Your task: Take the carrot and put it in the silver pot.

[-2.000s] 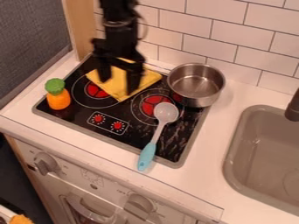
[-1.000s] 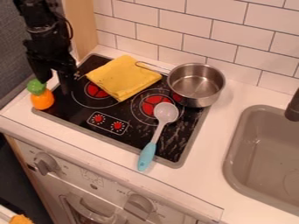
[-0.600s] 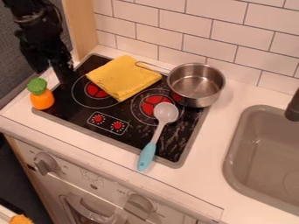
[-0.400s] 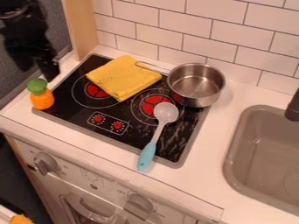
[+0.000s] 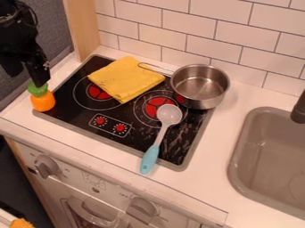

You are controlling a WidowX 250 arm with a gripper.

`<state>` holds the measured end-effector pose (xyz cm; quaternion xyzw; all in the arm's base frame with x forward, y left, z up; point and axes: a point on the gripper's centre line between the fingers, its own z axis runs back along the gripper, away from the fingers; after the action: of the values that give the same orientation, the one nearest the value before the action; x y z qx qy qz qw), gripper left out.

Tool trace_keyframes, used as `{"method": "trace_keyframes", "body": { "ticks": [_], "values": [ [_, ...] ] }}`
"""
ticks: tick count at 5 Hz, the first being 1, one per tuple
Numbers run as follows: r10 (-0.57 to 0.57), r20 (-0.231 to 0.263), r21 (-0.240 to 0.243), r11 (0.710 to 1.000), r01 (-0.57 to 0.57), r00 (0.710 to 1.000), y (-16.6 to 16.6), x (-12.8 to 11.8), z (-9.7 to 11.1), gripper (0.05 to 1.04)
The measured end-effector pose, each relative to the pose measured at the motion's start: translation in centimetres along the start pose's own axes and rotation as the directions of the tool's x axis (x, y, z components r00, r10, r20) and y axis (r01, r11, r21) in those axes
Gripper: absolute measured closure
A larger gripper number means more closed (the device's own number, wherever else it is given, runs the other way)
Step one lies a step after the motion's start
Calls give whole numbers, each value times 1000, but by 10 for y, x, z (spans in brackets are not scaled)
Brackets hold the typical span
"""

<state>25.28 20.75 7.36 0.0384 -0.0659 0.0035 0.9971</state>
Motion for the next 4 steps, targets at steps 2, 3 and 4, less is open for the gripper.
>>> {"method": "trace_keyframes", "body": {
  "ticks": [2, 3, 4],
  "values": [
    [1, -58, -10, 1000, -2, 998, -7, 1, -24, 83],
    [2, -83, -14, 1000, -3, 997, -10, 1, -34, 83],
    [16, -87, -15, 1000, -17, 996, -10, 1, -38, 111]
  ]
}}
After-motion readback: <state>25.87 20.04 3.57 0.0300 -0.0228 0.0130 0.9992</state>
